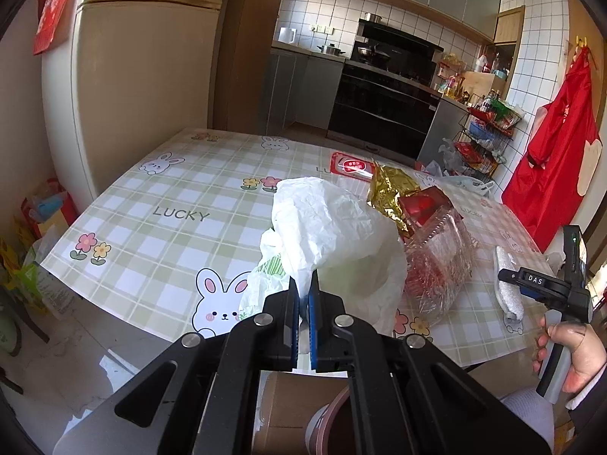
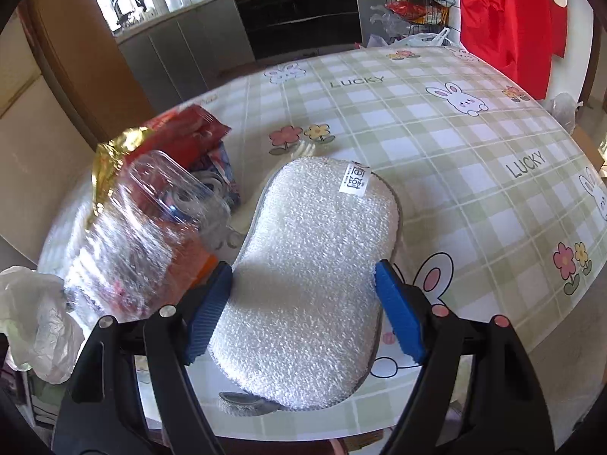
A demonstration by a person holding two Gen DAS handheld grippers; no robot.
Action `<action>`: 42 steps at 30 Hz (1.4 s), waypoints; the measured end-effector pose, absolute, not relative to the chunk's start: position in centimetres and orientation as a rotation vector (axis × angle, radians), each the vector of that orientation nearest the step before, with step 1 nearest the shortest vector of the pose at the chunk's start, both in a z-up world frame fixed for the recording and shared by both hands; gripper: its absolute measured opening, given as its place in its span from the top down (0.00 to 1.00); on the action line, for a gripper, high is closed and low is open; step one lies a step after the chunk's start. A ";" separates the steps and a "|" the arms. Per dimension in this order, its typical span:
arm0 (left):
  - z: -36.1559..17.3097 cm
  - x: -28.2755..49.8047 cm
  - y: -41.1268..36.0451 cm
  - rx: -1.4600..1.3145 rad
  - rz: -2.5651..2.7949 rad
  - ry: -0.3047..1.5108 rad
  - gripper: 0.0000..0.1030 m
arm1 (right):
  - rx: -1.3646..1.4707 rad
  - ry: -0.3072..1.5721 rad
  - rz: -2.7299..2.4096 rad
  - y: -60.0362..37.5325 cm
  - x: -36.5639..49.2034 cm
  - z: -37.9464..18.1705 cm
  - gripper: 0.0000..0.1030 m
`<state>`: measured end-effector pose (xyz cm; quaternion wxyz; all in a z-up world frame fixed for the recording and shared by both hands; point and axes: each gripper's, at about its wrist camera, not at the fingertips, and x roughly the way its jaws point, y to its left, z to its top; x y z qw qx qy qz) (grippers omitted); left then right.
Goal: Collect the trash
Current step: 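Lift the sponge with the right tool over the bin while the left tool holds the bag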
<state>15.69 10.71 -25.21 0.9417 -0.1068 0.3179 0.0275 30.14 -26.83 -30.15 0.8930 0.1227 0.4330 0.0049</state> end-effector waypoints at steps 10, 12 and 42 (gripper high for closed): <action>-21.1 13.9 9.8 -0.177 0.031 0.561 0.96 | 0.287 0.761 0.087 -26.3 26.5 -25.2 0.26; -20.3 13.4 9.5 -0.171 0.024 0.548 0.96 | 0.275 0.735 0.102 -26.1 25.6 -24.1 0.26; -12.9 3.9 5.6 -0.143 -0.090 0.387 0.96 | 0.141 0.517 0.333 -22.6 8.6 -15.0 0.26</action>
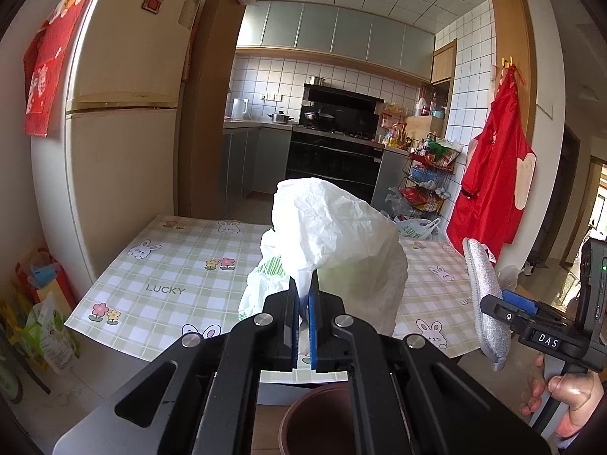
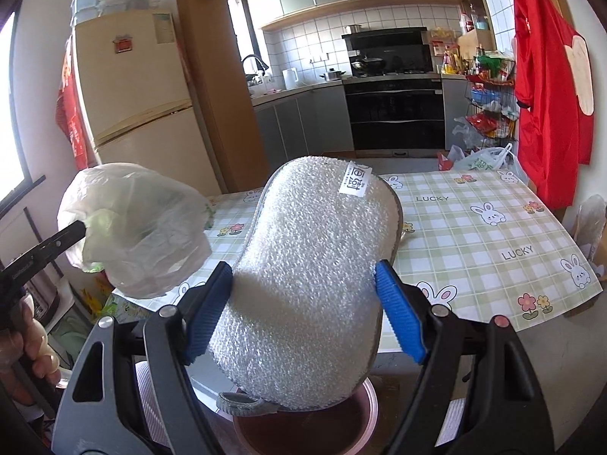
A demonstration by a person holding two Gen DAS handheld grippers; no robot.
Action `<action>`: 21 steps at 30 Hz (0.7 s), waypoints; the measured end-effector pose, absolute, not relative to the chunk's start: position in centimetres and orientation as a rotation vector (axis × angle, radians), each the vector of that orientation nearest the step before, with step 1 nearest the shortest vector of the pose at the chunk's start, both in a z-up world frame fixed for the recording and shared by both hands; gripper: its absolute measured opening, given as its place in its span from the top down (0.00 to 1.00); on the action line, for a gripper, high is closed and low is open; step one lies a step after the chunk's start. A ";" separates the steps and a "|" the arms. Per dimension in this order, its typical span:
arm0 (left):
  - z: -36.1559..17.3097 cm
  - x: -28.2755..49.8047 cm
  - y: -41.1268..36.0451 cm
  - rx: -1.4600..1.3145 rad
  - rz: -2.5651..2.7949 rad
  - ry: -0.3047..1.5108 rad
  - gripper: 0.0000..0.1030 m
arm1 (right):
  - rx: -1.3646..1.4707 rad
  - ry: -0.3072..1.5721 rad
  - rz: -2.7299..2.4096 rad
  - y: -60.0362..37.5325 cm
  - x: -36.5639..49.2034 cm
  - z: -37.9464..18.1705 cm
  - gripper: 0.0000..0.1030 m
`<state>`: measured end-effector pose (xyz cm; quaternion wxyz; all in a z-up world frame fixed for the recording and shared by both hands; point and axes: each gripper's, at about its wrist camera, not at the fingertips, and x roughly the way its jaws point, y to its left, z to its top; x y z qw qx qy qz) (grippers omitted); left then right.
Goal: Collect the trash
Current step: 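Lift the sponge with the right tool over the bin while the left tool holds the bag, then open the right tool to drop the sponge while the left tool releases the bag into the bin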
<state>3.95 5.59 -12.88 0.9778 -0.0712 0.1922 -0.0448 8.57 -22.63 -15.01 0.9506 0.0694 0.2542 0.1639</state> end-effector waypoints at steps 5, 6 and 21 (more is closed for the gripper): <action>-14.1 4.2 5.5 -0.149 -0.108 0.412 0.96 | 0.119 0.535 0.363 -21.9 7.6 -15.5 0.25; -14.3 4.3 5.5 -0.149 -0.107 0.420 0.96 | 0.120 0.544 0.372 -21.7 7.7 -15.7 0.25; -16.8 6.0 6.8 -0.190 -0.089 0.470 0.96 | 0.104 0.644 0.437 -19.0 9.9 -19.0 0.07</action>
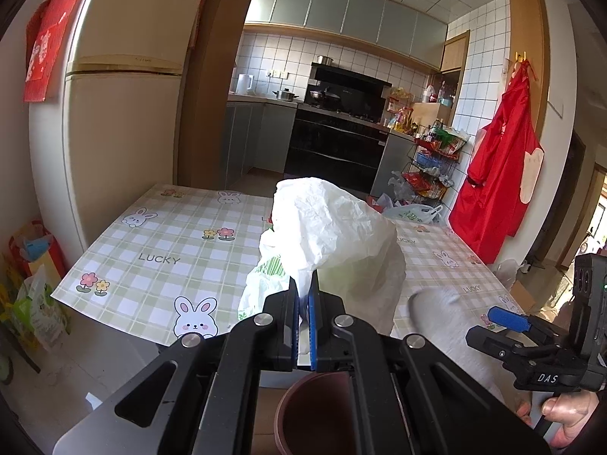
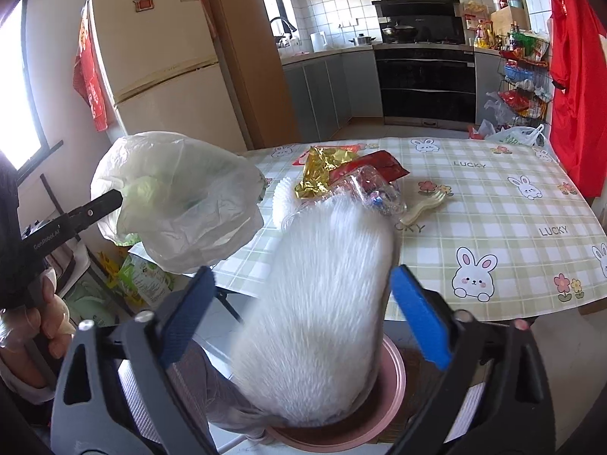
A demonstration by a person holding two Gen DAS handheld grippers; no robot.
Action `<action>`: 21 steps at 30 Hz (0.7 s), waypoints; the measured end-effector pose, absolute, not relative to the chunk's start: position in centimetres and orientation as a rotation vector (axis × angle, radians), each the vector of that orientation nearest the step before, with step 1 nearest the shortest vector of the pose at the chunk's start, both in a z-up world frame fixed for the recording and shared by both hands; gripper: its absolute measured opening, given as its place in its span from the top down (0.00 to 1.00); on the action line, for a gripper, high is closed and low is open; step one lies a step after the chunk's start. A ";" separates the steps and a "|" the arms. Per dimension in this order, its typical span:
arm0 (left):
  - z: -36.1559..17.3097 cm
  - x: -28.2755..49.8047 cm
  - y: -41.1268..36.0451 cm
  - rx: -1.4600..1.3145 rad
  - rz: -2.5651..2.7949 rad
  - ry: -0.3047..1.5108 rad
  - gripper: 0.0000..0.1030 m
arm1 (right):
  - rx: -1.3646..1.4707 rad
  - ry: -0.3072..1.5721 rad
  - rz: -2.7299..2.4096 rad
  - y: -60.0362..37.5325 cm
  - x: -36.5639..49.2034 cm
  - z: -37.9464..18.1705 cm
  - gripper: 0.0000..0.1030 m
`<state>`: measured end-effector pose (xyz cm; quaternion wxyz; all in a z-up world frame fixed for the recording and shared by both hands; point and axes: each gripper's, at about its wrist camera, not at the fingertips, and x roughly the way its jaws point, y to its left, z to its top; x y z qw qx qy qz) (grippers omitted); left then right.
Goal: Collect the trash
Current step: 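Open the right tool to drop the sponge while the left tool releases the bag into the bin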
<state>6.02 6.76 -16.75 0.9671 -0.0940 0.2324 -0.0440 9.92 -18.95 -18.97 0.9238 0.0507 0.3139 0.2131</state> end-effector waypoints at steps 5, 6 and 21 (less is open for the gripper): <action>-16.7 5.9 6.4 -0.184 -0.101 0.473 0.96 | 0.117 0.615 0.391 -19.5 9.9 -18.5 0.06; -16.7 5.9 6.4 -0.184 -0.105 0.473 0.96 | 0.122 0.606 0.376 -19.8 9.8 -18.4 0.06; -18.7 5.7 1.1 -0.071 -0.300 0.569 0.96 | 0.220 0.491 0.204 -25.5 9.5 -16.3 0.06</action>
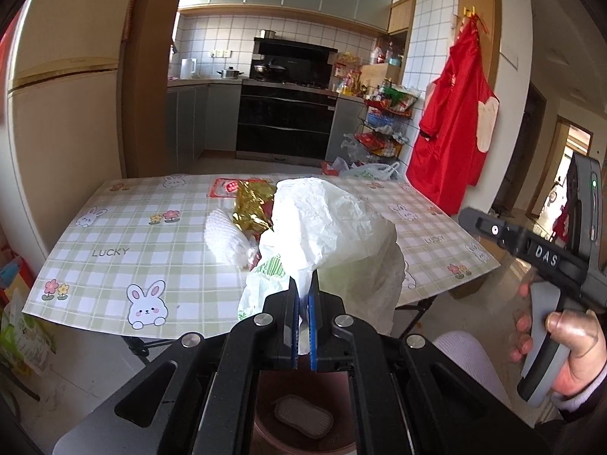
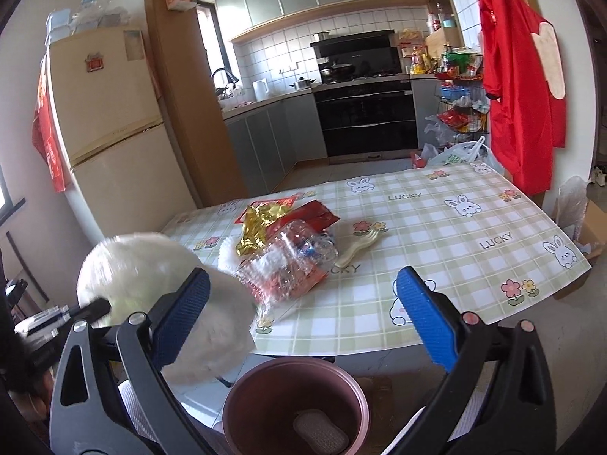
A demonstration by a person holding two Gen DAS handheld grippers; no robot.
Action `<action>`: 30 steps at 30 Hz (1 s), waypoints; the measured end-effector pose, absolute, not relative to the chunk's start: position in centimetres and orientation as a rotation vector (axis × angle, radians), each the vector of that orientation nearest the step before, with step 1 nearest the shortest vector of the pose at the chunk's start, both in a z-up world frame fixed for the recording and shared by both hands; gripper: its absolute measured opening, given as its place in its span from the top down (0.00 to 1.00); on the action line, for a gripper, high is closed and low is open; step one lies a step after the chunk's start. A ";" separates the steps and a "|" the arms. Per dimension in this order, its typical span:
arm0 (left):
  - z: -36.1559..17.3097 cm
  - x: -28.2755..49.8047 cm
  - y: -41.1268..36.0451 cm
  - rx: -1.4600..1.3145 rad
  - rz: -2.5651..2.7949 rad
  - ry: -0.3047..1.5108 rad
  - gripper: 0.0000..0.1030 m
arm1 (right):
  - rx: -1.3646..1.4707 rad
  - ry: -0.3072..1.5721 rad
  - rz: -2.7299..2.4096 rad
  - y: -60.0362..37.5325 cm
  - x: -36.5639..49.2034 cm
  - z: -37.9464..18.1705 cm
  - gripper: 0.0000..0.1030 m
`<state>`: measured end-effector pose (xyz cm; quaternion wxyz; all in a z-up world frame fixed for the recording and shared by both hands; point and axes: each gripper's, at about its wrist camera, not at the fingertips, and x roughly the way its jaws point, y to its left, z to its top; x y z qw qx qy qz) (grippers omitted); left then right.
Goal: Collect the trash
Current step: 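Open the right tool to drop the sponge while the left tool releases the bag into the bin, then move the left tool to the clear plastic container and close on it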
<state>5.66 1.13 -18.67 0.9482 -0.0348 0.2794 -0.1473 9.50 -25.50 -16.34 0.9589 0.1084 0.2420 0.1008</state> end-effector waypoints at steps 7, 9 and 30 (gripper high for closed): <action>-21.6 6.6 -1.8 -0.026 -0.397 0.665 0.96 | 0.252 0.498 0.187 -26.7 9.9 -17.0 0.06; -22.4 6.9 -2.5 -0.008 -0.406 0.687 0.96 | 0.259 0.503 0.190 -26.7 9.9 -17.2 0.06; -21.5 7.1 2.1 -0.112 -0.157 0.579 0.06 | 0.260 0.544 0.167 -26.2 10.4 -18.6 0.06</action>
